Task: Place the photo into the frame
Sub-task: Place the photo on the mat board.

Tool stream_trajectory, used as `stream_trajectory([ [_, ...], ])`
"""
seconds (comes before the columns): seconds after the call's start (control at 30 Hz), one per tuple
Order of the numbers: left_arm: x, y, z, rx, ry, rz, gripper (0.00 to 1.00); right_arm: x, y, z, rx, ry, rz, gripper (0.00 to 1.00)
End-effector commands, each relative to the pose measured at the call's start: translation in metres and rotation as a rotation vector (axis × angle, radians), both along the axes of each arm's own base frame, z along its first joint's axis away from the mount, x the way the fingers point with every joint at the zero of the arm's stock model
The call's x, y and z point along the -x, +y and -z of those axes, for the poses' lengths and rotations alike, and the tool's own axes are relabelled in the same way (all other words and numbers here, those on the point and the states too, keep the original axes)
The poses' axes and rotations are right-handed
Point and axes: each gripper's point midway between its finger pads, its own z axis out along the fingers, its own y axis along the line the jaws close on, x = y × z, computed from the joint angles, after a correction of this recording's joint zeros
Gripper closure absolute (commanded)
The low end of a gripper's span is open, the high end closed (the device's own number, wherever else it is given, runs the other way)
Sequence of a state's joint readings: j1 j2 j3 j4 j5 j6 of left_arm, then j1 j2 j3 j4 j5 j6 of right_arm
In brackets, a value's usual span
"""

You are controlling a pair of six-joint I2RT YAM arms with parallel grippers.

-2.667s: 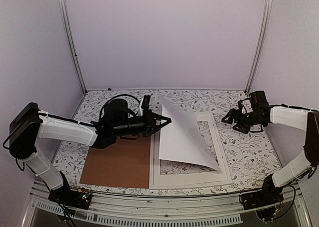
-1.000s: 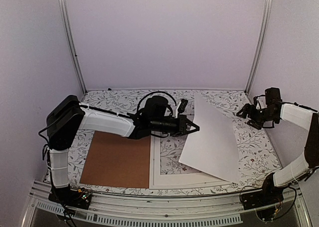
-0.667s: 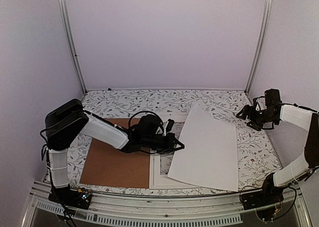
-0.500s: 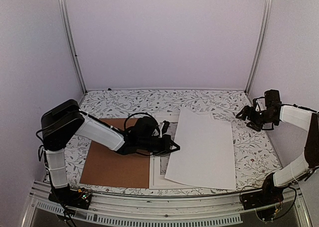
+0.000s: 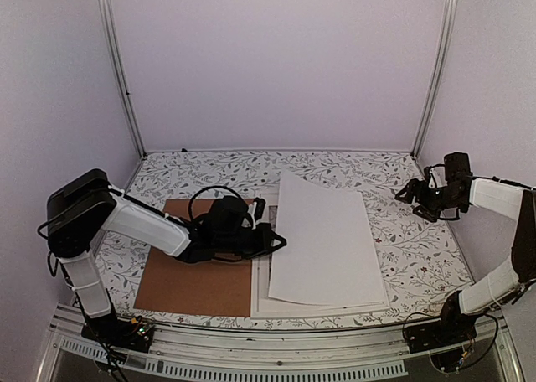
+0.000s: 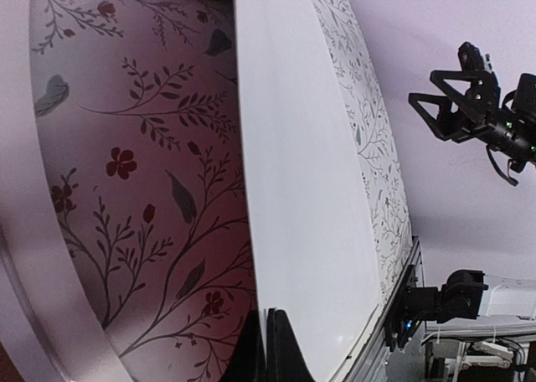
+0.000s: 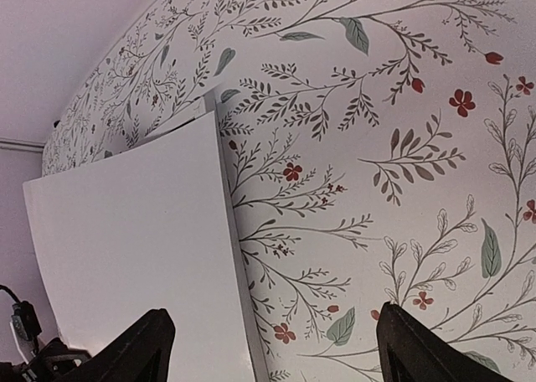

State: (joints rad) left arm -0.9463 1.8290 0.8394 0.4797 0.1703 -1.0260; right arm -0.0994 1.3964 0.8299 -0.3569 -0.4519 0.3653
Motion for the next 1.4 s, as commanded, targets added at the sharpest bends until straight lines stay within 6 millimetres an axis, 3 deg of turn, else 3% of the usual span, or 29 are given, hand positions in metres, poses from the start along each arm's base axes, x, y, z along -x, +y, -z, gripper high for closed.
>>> stream_trajectory([
  [0.0, -0.011, 0.011, -0.005, -0.008, -0.023, -0.059, 1.00, -0.001, 0.000, 0.006, -0.008, -0.003, -0.012, 0.13],
  [0.63, -0.012, 0.018, -0.001, -0.024, -0.018, -0.072, 1.00, 0.007, 0.007, 0.032, -0.030, 0.026, -0.044, 0.09],
  [0.9, -0.013, 0.018, 0.003, -0.029, -0.012, -0.073, 1.00, 0.006, 0.001, 0.030, 0.004, 0.012, -0.033, 0.01],
  [1.37, -0.005, 0.015, -0.002, -0.005, 0.013, -0.037, 1.00, 0.005, 0.000, 0.034, 0.013, 0.023, -0.030, 0.01],
])
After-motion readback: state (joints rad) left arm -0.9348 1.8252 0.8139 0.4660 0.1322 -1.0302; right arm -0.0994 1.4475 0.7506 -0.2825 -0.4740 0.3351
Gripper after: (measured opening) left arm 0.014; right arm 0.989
